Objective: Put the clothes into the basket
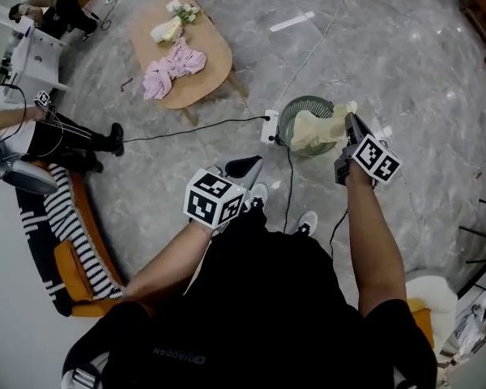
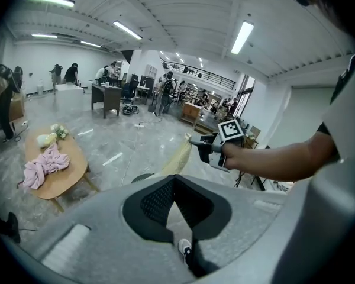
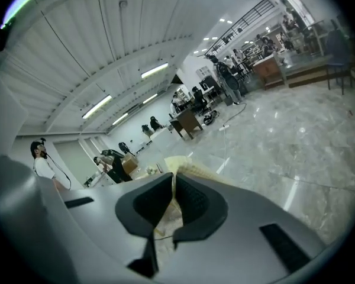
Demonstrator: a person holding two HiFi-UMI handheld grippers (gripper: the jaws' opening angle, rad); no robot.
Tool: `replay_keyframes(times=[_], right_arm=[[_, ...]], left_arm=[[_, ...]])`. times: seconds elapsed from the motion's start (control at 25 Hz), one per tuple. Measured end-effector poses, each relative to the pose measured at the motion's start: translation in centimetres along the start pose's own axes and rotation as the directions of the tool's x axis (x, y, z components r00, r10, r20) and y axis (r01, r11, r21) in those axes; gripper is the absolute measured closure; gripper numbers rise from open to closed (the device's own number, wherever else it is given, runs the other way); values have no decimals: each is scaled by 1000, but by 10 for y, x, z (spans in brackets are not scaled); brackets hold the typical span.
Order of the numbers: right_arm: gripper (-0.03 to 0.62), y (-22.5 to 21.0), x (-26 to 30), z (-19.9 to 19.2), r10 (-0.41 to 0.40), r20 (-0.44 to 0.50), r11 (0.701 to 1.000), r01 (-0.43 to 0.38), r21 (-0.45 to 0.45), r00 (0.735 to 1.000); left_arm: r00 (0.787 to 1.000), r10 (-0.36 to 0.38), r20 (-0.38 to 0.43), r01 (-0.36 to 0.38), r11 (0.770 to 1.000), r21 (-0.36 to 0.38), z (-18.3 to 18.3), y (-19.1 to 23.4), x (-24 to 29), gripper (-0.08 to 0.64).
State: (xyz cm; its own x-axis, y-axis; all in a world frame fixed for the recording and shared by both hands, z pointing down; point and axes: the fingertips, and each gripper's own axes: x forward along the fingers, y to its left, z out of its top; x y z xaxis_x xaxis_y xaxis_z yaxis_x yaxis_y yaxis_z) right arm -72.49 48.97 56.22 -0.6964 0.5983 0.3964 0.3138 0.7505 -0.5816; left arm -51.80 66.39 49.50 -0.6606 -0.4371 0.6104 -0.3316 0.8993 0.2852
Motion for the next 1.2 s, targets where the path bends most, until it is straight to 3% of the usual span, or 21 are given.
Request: replay_keyframes(times=[0.2, 0.44, 0.64, 0.76, 0.84, 0.92, 0.96, 1.0, 1.04, 1.2], right_arm=[[561, -56, 33, -78, -115, -186, 993, 117, 2, 976], [561, -132, 25, -186, -219, -431, 965, 260, 38, 875], [561, -164, -9, -234, -254, -496, 945, 322, 57, 830], [561, -177, -29, -252, -293, -531, 939, 343, -5, 795], [561, -186, -42, -264, -322, -567, 937, 341, -76, 758], [560, -189, -52, -279, -326, -611, 943, 291, -160, 721], [518, -188, -56, -285, -323, -634, 946, 251, -204, 702], [422, -187, -60, -290, -323, -652, 946, 217, -240, 686], [413, -187, -64, -293, -325, -661, 945, 197, -263, 676], [413, -186, -75, -285, -321, -650, 943, 171, -285, 688]], left_arm=[[999, 34, -18, -34, 999, -17, -7, 19, -10, 558], [997, 54, -64, -55, 998, -26, -21, 25, -8, 558], [996, 42, -79, -44, 999, -26, -25, 19, -1, 558], [996, 33, -89, -35, 999, -22, -26, 14, 6, 558], [995, 24, -93, -25, 1000, -16, -25, 9, 12, 560], [995, 13, -96, -14, 1000, -5, -24, 2, 17, 560], [995, 9, -97, -9, 1000, -1, -24, -1, 19, 560], [995, 6, -97, -5, 1000, 2, -23, -3, 21, 560], [995, 5, -97, -4, 1000, 4, -23, -5, 22, 558], [996, 2, -90, -1, 1000, 10, -21, -14, 26, 560]])
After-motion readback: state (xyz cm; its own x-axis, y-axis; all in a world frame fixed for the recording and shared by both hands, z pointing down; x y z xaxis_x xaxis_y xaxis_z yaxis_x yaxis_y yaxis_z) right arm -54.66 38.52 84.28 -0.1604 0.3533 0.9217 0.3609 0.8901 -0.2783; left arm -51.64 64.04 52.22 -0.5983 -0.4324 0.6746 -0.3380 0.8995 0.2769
